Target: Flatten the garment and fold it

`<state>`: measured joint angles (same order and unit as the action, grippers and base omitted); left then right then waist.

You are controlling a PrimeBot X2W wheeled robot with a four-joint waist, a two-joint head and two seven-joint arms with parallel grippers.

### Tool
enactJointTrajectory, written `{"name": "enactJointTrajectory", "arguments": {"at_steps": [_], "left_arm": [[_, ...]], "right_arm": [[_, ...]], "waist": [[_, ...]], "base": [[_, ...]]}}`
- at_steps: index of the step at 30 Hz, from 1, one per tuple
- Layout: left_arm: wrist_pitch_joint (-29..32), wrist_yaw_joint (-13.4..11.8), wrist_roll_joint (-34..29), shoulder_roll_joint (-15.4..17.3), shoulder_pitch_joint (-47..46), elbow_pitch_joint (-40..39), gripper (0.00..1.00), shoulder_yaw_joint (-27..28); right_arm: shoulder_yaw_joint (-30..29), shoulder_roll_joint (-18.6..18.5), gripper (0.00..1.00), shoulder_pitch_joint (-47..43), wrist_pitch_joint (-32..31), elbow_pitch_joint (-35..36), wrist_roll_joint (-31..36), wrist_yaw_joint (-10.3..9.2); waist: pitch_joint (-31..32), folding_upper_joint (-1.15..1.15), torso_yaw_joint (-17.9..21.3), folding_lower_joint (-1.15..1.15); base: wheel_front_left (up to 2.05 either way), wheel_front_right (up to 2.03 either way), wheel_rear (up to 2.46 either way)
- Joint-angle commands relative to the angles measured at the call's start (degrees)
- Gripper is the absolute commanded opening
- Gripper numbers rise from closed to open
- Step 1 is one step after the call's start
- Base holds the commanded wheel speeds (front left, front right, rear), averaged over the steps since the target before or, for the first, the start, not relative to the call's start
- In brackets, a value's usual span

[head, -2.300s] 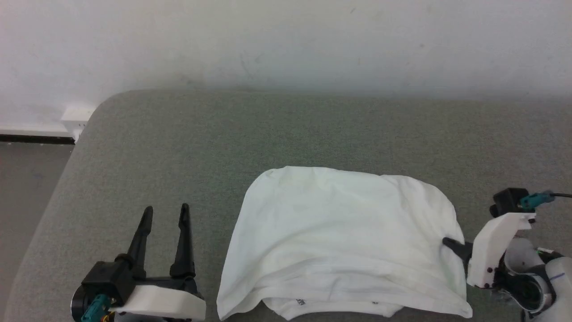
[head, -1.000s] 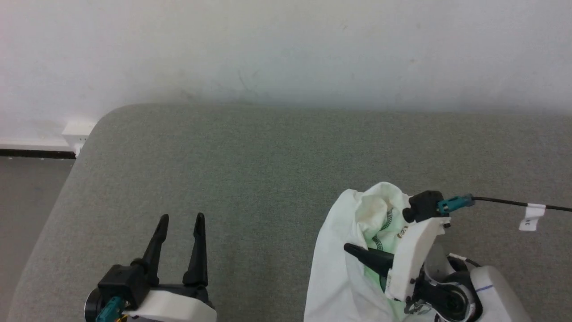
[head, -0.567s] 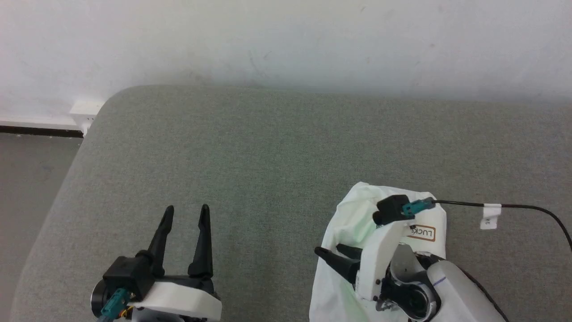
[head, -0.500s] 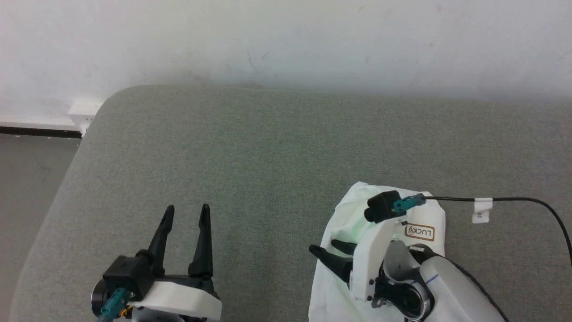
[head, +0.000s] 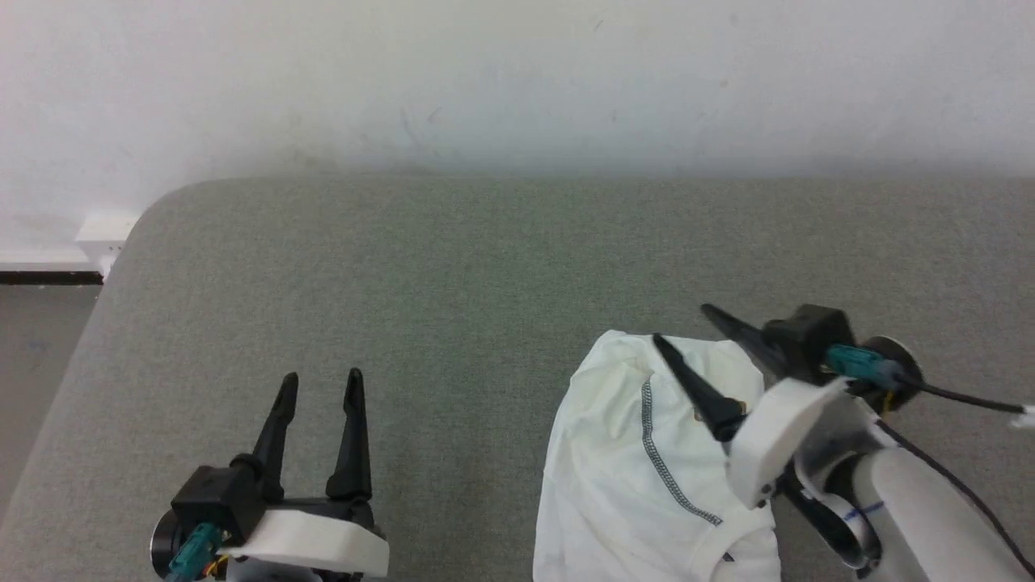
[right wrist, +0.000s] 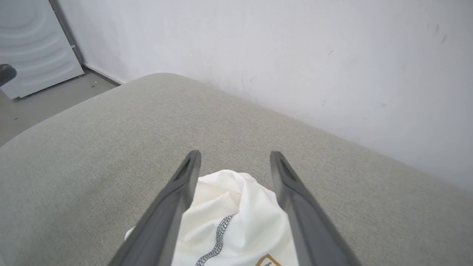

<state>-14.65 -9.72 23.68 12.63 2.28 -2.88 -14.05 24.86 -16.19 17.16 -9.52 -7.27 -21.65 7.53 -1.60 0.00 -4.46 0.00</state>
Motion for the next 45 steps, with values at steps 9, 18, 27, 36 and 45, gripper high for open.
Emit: {"name": "enactJointTrajectory", "arguments": {"at_steps": [9,18,27,36,45], "left_arm": [[-0.30,-1.00,-0.08,0.26,1.38,-0.54,1.00,2.68],[-0.33,-0.82,-0.19,-0.42,1.36,-0.07,1.00,4.86],[-0.34,0.70,-1.30,-1.43,0.73,0.53,1.00,5.68],[-0.34,2.32,-2.33,-2.44,-0.87,1.59,1.00,5.93],[-0.34,3.27,-3.39,-3.44,-1.18,2.70,1.00,5.38]], "right_arm": [[-23.14,5.27,1.00,-15.21,4.73,12.16,5.74,-0.04],[-41.02,9.79,1.00,-20.41,-1.46,11.96,-5.86,-0.04],[-46.77,10.36,1.00,-22.06,-25.76,2.70,-23.81,-0.04],[-41.75,13.19,1.00,-14.08,-36.54,-9.73,-34.86,-0.04],[-32.63,13.30,0.85,-6.86,-31.33,-20.89,-43.18,-0.04]], "waist": [[-0.49,0.00,3.51,0.00],[-0.88,0.00,4.26,0.00],[-1.97,0.00,2.83,0.00],[-3.20,0.00,0.78,0.00],[-3.22,0.00,-2.13,0.00]], "base": [[0.00,0.00,0.00],[0.00,0.00,0.00],[0.00,0.00,0.00],[0.00,0.00,0.00],[0.00,0.00,0.00]]}}
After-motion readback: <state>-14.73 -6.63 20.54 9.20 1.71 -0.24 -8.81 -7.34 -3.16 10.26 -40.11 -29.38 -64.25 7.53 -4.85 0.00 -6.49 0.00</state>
